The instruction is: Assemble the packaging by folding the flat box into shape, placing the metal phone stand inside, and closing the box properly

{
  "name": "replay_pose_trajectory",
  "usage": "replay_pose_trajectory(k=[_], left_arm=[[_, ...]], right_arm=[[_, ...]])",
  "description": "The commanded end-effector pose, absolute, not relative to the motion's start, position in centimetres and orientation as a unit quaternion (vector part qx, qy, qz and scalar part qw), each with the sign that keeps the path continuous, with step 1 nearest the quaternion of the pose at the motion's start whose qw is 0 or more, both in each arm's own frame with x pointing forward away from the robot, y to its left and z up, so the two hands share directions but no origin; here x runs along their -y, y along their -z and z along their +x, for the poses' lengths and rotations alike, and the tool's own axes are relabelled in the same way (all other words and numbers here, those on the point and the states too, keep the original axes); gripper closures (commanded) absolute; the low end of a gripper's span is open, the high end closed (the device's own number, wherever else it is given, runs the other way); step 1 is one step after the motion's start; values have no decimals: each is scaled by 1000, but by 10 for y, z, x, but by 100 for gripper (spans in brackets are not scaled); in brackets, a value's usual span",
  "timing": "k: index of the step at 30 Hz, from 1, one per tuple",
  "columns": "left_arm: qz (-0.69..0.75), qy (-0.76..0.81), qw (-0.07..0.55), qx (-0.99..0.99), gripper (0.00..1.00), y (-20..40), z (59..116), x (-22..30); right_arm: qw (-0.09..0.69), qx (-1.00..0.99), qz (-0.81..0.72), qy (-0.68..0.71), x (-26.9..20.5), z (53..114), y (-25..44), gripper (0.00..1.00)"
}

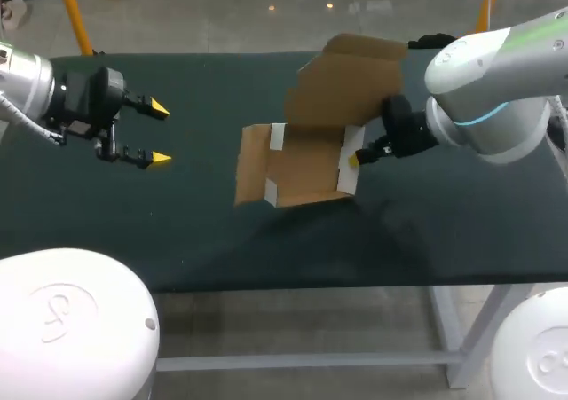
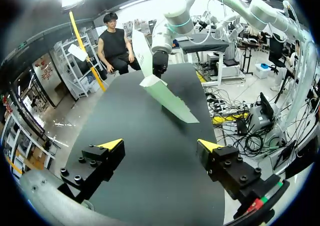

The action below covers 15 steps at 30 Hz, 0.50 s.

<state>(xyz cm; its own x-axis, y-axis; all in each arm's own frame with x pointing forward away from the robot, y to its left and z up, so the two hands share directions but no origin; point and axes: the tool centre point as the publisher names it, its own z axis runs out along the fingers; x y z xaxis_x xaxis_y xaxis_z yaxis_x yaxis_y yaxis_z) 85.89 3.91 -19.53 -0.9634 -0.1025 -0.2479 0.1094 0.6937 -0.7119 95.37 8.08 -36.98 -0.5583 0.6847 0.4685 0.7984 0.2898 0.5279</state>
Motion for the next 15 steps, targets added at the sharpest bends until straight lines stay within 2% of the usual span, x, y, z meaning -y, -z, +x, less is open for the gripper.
replay_pose_trajectory(k=[1,3,5,15], left_arm=[[10,385,115,-915,0,197,862,-36],[10,382,111,-917,0,199,860,-36],[9,375,106,-921,0,199,859,-36],[9,375,106,-921,0,199,859,-36]], right_arm=[[112,832,-479,256,-79,950,365,100],[118,834,-490,224,-77,946,365,100],[89,838,-507,180,-74,938,365,100],[72,833,-518,180,-71,934,364,100]])
